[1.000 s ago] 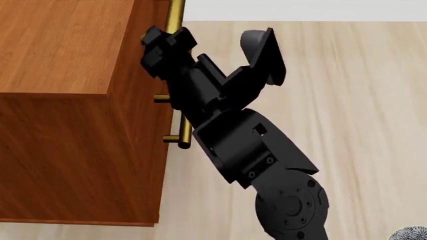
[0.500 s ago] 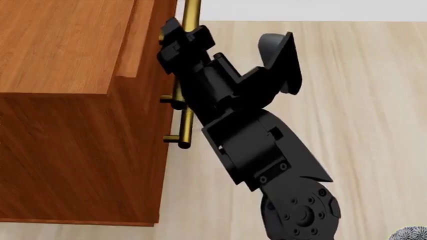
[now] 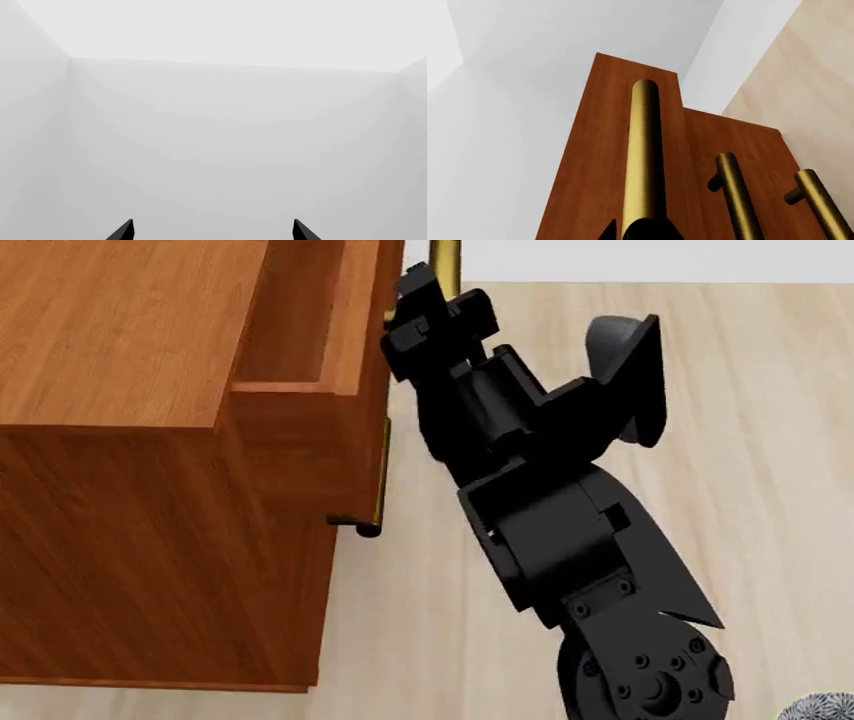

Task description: Close the bottom drawer of the cabinet and open the top drawer.

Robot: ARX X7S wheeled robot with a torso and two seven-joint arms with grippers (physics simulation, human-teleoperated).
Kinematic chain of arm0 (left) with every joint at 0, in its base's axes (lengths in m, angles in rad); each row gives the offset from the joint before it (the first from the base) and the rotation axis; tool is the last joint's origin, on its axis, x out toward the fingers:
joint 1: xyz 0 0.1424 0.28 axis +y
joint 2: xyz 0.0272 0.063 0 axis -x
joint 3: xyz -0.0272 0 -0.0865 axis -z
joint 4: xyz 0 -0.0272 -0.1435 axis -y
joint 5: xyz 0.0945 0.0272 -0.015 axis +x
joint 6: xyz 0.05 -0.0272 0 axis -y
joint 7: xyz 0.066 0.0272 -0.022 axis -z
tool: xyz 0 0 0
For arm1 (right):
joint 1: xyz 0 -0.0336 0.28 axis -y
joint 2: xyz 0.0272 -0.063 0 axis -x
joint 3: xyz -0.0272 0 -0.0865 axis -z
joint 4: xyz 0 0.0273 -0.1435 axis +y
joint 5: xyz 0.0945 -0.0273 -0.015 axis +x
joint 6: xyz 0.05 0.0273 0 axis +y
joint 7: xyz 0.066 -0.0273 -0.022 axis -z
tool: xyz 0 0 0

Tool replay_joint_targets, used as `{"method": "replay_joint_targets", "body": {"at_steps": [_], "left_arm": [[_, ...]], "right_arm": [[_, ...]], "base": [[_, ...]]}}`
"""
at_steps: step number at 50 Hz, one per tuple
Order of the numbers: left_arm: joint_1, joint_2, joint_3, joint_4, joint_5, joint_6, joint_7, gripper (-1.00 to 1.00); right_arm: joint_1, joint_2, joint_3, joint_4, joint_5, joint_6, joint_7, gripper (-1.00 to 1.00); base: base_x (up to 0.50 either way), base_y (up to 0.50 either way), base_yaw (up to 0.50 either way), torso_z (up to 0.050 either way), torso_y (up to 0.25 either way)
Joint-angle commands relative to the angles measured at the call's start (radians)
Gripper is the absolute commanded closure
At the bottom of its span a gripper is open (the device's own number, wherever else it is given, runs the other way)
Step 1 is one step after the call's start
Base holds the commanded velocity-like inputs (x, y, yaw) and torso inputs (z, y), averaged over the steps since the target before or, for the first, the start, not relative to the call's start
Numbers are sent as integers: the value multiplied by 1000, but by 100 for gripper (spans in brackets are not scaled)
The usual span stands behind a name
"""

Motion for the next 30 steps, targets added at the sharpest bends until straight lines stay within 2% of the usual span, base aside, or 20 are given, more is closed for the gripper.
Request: {"method": "replay_joint_targets", "body": {"at_steps": [1,30], "left_arm": [[-13,3,9,-1,-7,-1,-7,-100],[-22,7,34,-3,-3,7,-13,-100]], "right_arm": [[19,51,61,-61,-4,-24,-57,100],[-33,156,151,-118,11,-69,-51,100]], "base": [[0,0,0,0,10],[-4,0,-3,2,6]]}}
